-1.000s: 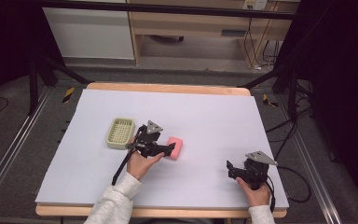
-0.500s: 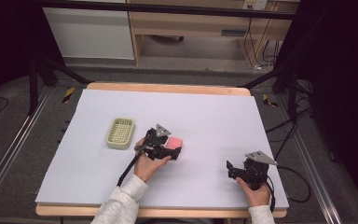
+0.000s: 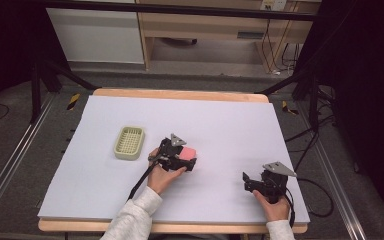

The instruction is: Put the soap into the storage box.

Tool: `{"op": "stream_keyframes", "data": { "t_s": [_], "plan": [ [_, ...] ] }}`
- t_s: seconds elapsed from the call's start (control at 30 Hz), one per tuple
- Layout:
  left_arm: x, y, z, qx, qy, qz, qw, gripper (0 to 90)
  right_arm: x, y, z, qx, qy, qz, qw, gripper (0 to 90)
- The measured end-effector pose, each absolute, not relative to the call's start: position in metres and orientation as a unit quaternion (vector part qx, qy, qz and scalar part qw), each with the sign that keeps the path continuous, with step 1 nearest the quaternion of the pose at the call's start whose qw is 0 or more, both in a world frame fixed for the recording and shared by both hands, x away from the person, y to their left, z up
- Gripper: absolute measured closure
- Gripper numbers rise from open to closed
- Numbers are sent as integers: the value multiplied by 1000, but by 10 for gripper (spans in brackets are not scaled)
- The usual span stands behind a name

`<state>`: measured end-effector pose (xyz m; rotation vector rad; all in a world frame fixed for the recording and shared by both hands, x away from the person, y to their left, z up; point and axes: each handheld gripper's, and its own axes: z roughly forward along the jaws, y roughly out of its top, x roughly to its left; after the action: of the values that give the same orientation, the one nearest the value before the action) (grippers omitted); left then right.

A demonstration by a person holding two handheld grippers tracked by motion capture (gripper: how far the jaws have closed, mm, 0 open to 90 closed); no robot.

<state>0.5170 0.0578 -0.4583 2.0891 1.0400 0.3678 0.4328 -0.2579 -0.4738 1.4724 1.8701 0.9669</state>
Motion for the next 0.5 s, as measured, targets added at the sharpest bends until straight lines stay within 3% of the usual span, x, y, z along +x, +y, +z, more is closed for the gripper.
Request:
{"op": "stream_keyframes", "data": {
  "t_s": [0.5],
  "plan": [
    [523,52,-469,823,415,145,360,237,433,-258,-474,550,699,362,279,61]
  ]
}}
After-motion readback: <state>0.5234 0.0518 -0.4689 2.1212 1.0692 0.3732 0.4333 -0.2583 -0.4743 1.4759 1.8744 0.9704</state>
